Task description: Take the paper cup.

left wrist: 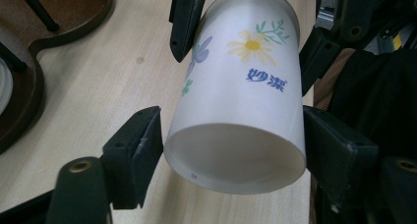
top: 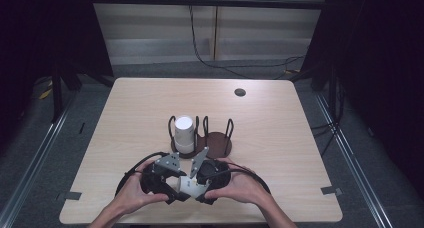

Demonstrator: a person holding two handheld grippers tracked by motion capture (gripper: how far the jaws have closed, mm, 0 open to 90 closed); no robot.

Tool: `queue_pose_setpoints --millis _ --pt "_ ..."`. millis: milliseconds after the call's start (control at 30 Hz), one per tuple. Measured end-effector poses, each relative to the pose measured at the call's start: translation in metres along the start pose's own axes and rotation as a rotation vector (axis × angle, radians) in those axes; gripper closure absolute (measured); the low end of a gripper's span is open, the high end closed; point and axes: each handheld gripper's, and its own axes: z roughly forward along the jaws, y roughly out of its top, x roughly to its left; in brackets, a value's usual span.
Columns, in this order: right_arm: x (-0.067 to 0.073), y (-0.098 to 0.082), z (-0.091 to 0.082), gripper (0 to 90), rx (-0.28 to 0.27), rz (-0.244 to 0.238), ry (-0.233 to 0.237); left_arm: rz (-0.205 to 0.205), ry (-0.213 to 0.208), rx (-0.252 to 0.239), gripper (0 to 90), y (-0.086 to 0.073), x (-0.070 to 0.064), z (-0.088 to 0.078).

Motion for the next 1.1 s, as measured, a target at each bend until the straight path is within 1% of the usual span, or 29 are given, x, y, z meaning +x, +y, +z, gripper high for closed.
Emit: queue_pose_setpoints --millis 67,100,167,233,300,333,367,400,533,667,700,767,800,833,867,900,933,967,1000,1033,1067,1100 --pt "0.0010 0.0007 0.0006 28.3 0.008 0.004 0.001 0.002 -0.003 0.004 25.9 -0.0002 0.0003 0.0008" --pt "0.0011 0.0009 0.0011 28.3 0.007 0.001 0.002 0.007 -0.011 0.011 26.1 -0.0002 0.0009 0.0009" --pt "0.0014 0.0010 0.0013 28.4 0.006 0.003 0.004 0.001 -0.015 0.005 26.7 -0.0004 0.0004 0.0017" --pt "0.0013 0.0010 0.0012 28.4 0.006 0.001 0.003 -0.002 -0.029 0.003 29.9 -0.0005 0.0000 0.0017" --pt "0.0014 0.0009 0.0010 28.5 0.005 0.001 -0.001 -0.002 -0.033 0.003 32.2 -0.0005 0.0000 0.0020" --pt "0.0014 0.0007 0.0010 28.5 0.004 0.001 0.001 -0.007 -0.029 0.000 32.1 -0.0006 -0.0002 0.0024" --pt "0.0013 0.0006 0.0011 28.5 0.002 -0.001 0.002 -0.003 -0.031 0.003 32.1 -0.0006 0.0005 0.0022" --pt "0.0015 0.0005 0.0010 28.5 0.002 0.002 0.002 -0.011 -0.034 0.000 32.1 -0.0008 0.0006 0.0022" --pt "0.0009 -0.0001 0.0010 28.7 -0.002 -0.003 0.004 -0.019 -0.046 -0.005 33.0 -0.0015 0.0016 0.0020" --pt "0.0011 -0.0002 0.0011 28.6 0.000 -0.010 0.008 -0.013 -0.060 -0.001 34.3 -0.0019 0.0026 0.0004" --pt "0.0013 -0.0002 0.0008 28.6 0.001 -0.006 0.010 -0.019 -0.057 -0.010 34.6 -0.0020 0.0022 0.0006" --pt "0.0010 -0.0005 0.0006 28.4 -0.005 -0.007 0.013 -0.008 -0.064 -0.006 35.1 -0.0019 0.0029 -0.0004" --pt "0.0010 -0.0006 0.0005 28.2 -0.006 -0.007 0.016 -0.020 -0.067 -0.015 35.4 -0.0022 0.0022 -0.0004" --pt "0.0008 -0.0011 0.0001 28.0 -0.008 -0.004 0.022 -0.019 -0.071 -0.015 35.6 -0.0021 0.0023 -0.0009" --pt "0.0006 -0.0014 -0.0001 27.6 -0.010 0.000 0.024 -0.018 -0.068 -0.021 35.8 -0.0020 0.0018 -0.0012" --pt "0.0002 -0.0019 -0.0002 27.3 -0.014 0.001 0.029 -0.007 -0.065 -0.015 36.1 -0.0016 0.0015 -0.0021" --pt "0.0000 -0.0022 -0.0002 26.7 -0.018 0.000 0.031 -0.016 -0.058 -0.029 36.2 -0.0015 -0.0001 -0.0020" --pt "-0.0001 -0.0027 -0.0005 26.1 -0.021 0.006 0.030 -0.016 -0.057 -0.030 36.2 -0.0010 -0.0008 -0.0025" --pt "-0.0005 -0.0030 -0.0011 26.0 -0.024 0.009 0.030 -0.014 -0.058 -0.026 36.4 -0.0005 -0.0007 -0.0032" --pt "-0.0007 -0.0033 -0.0015 25.8 -0.027 0.008 0.031 -0.017 -0.066 -0.032 36.5 -0.0005 -0.0001 -0.0037" --pt "-0.0007 -0.0038 -0.0023 25.6 -0.033 0.012 0.037 -0.024 -0.064 -0.042 36.5 -0.0010 -0.0001 -0.0035" --pt "-0.0008 -0.0041 -0.0030 25.2 -0.038 0.013 0.033 -0.023 -0.068 -0.036 36.6 -0.0010 0.0004 -0.0043"
